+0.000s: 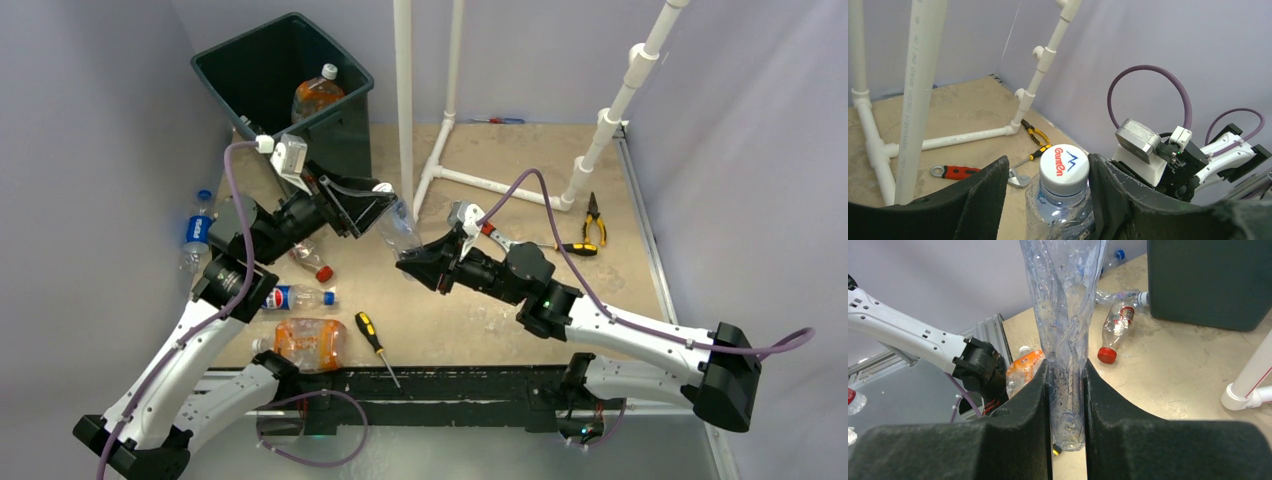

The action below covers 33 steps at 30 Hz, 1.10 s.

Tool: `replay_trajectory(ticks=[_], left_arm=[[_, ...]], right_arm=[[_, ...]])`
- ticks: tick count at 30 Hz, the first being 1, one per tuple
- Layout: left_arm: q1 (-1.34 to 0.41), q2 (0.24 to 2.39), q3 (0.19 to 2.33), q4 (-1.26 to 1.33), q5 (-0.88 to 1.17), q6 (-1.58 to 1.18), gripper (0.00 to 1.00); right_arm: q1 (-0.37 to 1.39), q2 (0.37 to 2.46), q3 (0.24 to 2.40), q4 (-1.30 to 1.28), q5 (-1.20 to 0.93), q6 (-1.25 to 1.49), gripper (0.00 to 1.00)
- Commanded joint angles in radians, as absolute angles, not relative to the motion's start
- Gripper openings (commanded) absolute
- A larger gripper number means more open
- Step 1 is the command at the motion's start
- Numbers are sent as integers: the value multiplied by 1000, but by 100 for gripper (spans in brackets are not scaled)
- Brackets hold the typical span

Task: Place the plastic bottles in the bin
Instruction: Place the plastic bottle in the trash bin.

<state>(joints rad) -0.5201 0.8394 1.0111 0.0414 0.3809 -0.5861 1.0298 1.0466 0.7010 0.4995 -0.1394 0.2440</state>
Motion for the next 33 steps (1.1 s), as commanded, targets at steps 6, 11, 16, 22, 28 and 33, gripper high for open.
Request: replay_trajectory(ticks=[6,11,16,22,28,33], left_arm=[[-525,849,1071,73,474,-619,45],[-524,859,1069,55,504,-631,44],[-524,855,1070,41,517,-624,37],[-524,841,1081,2,484,-588,0],[-525,797,1065,3,385,-555,0],[-525,785,1121,-102,264,-527,0]], right_arm=[[1042,1044,731,523,-111,212,3],[1047,1056,740,525,-109,211,3],[1052,1067,753,518,-106,208,3],[1055,1074,761,508,-100,217,5],[1055,1069,766,503,-136,270,85],[1055,1029,799,469,-135,339,99]])
